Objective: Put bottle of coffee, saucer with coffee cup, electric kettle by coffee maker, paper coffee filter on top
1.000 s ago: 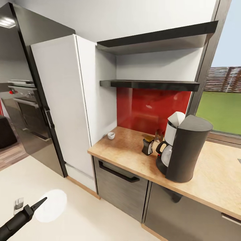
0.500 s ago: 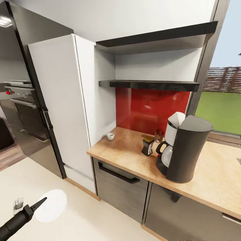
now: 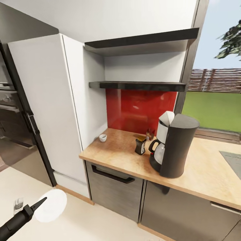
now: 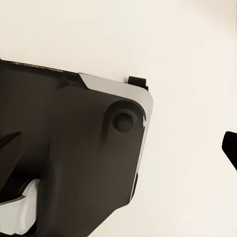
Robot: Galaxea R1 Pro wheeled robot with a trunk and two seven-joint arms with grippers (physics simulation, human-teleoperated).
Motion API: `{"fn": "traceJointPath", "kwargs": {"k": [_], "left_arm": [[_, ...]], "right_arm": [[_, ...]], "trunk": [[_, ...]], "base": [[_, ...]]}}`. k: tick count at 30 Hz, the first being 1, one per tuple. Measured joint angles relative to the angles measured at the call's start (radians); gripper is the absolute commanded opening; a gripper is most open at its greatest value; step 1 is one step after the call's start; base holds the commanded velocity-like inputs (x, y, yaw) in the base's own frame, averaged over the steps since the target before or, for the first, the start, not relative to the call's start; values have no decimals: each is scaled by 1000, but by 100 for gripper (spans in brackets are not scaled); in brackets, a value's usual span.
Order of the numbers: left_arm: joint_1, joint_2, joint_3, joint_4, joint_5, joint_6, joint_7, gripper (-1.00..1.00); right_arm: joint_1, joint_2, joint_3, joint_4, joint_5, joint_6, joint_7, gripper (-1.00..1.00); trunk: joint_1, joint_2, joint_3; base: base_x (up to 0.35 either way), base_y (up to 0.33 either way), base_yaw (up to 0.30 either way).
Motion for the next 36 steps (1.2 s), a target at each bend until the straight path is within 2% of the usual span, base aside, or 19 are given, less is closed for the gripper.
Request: {"fn": "traceJointPath", "kwargs": {"k": [29,36], "left_arm": [[0,-2,0,0,1,-2,-3,-100],[-1,1,1,-16,1,11,-5,-100]], "right_arm": [[0,0,0,-2,-1,0,0,100],[0,1,-1,-3,-1,-1,-1,100]], "trunk": [[0,0,18],[0,0,19]], "base": [[0,0,-244],[0,0,-59]]}}
